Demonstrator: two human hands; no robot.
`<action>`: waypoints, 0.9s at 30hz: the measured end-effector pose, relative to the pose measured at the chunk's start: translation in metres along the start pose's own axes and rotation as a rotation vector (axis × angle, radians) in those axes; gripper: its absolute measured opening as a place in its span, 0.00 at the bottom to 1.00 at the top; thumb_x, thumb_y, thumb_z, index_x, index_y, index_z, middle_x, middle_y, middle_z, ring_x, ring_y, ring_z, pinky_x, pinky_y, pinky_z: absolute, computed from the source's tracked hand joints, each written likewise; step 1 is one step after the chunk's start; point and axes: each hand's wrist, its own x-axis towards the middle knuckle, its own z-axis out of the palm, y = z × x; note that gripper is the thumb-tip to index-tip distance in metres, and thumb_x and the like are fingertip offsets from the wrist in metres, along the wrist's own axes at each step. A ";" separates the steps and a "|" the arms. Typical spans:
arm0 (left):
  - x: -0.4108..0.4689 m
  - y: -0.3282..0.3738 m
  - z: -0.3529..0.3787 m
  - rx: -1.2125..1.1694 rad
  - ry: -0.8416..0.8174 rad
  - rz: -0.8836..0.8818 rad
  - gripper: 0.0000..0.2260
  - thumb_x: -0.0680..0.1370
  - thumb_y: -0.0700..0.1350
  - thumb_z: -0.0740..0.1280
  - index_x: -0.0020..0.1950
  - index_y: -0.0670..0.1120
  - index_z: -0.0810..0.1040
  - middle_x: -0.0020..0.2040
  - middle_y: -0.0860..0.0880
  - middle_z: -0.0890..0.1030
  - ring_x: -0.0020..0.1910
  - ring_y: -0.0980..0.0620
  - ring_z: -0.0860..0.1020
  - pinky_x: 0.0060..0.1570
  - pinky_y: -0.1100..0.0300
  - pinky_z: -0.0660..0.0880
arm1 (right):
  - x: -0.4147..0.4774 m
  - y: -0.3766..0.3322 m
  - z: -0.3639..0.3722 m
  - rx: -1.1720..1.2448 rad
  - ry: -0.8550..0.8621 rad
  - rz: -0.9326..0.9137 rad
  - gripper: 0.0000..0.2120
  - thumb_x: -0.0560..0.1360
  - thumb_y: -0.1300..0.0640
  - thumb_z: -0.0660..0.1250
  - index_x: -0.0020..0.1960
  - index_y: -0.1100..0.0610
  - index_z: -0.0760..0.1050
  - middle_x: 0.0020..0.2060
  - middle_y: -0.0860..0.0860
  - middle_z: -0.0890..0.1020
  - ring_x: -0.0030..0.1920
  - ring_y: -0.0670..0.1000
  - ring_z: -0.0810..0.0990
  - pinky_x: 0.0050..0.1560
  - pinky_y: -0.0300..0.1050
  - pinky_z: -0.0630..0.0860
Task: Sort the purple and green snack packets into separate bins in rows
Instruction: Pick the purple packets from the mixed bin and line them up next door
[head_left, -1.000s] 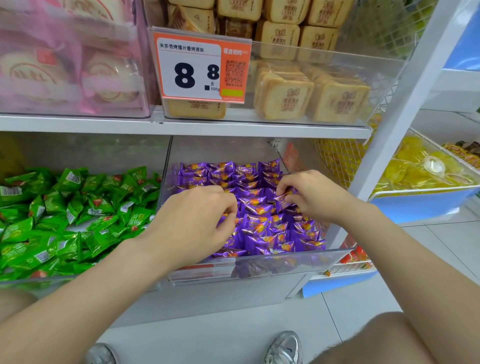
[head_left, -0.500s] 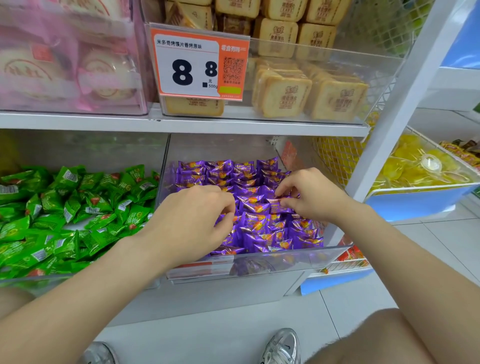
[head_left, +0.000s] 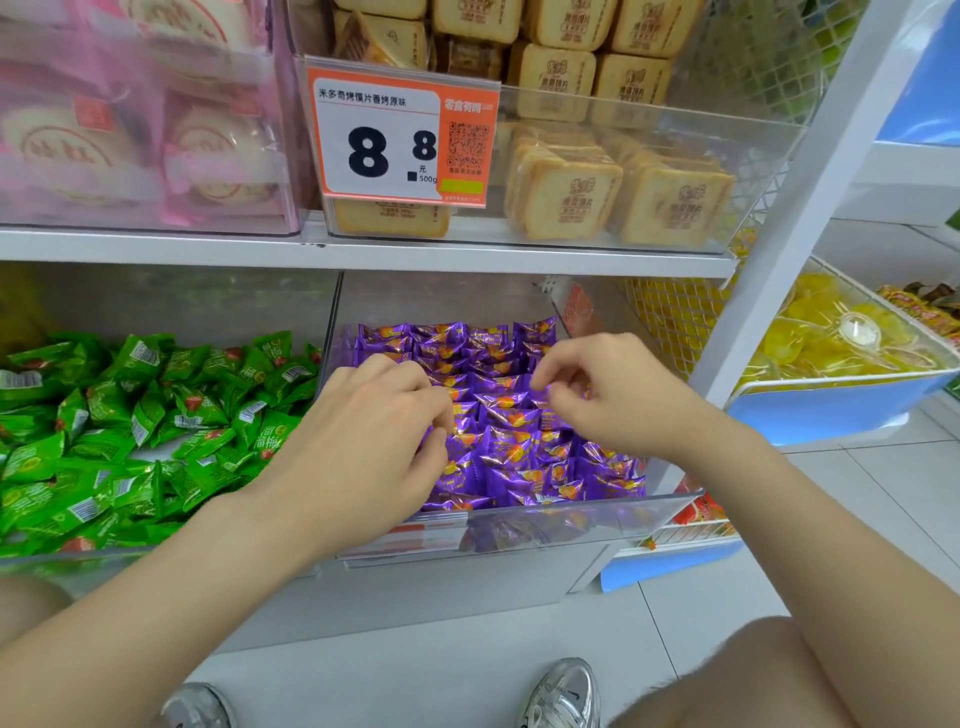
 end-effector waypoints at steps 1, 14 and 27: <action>-0.003 0.000 -0.003 -0.012 -0.006 0.014 0.08 0.79 0.55 0.60 0.46 0.57 0.77 0.43 0.59 0.75 0.46 0.53 0.73 0.46 0.52 0.72 | -0.006 -0.011 0.001 0.028 -0.087 -0.032 0.09 0.75 0.58 0.67 0.47 0.47 0.85 0.35 0.43 0.85 0.38 0.42 0.83 0.44 0.36 0.77; -0.035 -0.004 -0.010 0.270 -0.208 0.222 0.14 0.69 0.60 0.72 0.41 0.54 0.70 0.36 0.57 0.77 0.34 0.50 0.78 0.30 0.57 0.69 | -0.054 -0.023 0.002 -0.306 -0.359 -0.091 0.04 0.71 0.54 0.77 0.43 0.49 0.83 0.34 0.41 0.80 0.39 0.44 0.80 0.43 0.45 0.80; -0.014 -0.002 0.007 0.438 -0.090 0.014 0.16 0.62 0.47 0.81 0.41 0.50 0.75 0.34 0.51 0.77 0.34 0.44 0.80 0.38 0.52 0.69 | -0.040 0.016 0.015 0.101 -0.090 -0.019 0.06 0.75 0.55 0.78 0.43 0.48 0.82 0.37 0.42 0.85 0.42 0.42 0.83 0.45 0.38 0.78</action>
